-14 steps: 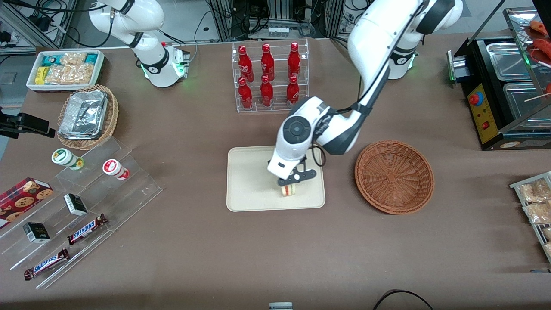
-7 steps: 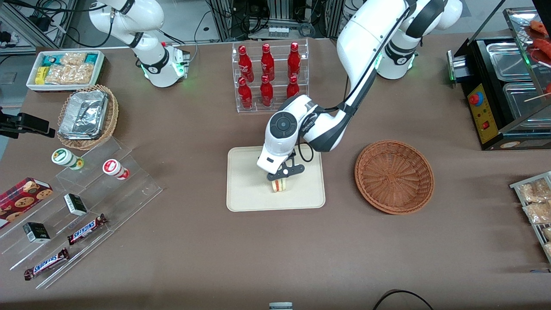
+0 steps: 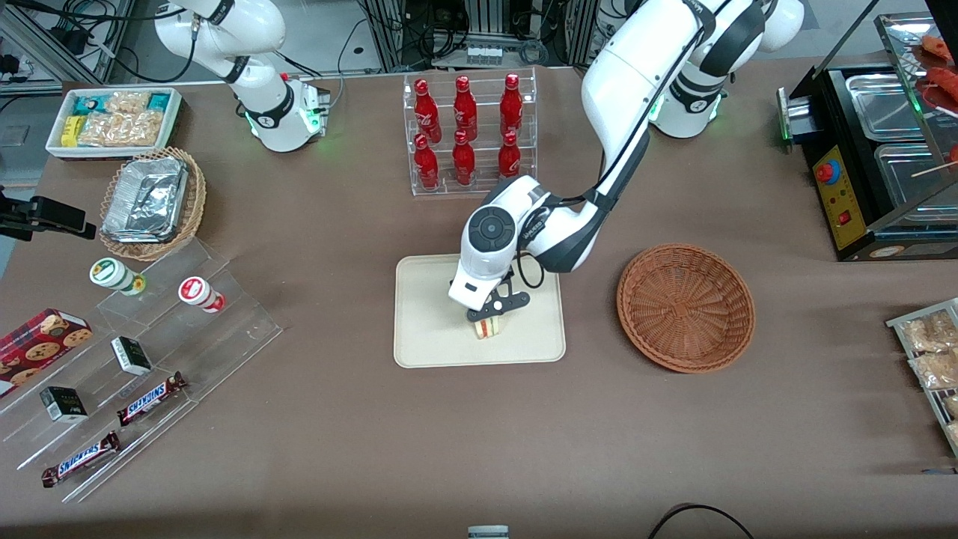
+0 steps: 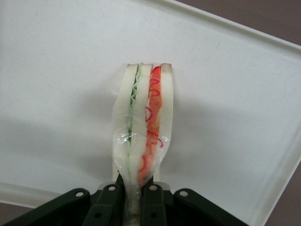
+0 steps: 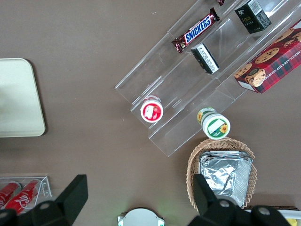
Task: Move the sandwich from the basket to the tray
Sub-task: 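Lower the sandwich onto the tray and open the left gripper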
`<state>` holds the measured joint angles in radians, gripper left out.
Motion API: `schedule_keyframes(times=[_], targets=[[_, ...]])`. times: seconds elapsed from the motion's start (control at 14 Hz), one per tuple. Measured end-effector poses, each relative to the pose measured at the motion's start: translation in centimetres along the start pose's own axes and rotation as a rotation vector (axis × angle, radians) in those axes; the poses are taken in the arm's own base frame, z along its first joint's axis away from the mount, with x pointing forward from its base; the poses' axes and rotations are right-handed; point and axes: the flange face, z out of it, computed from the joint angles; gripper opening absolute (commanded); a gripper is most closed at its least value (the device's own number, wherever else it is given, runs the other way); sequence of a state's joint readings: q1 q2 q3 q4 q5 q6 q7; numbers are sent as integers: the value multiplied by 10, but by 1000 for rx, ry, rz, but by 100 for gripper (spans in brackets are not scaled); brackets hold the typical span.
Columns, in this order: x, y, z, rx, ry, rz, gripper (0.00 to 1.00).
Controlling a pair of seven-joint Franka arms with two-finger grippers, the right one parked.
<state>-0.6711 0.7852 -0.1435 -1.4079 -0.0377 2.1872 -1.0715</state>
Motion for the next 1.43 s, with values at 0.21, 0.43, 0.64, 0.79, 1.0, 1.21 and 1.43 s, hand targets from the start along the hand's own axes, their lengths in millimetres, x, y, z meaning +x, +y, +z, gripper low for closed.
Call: schedule_keyframes(times=[0.21, 0.43, 0.64, 0.79, 1.0, 1.21, 1.43], targets=[[4, 6, -12, -24, 14, -1, 100], [7, 14, -32, -53, 30, 1, 100], [9, 20, -78, -50, 31, 4, 100], [8, 20, -115, -50, 38, 5, 100], [22, 7, -154, -59, 62, 55, 100], [44, -20, -179, -1, 58, 122, 100], [80, -56, -203, 39, 80, 69, 100]])
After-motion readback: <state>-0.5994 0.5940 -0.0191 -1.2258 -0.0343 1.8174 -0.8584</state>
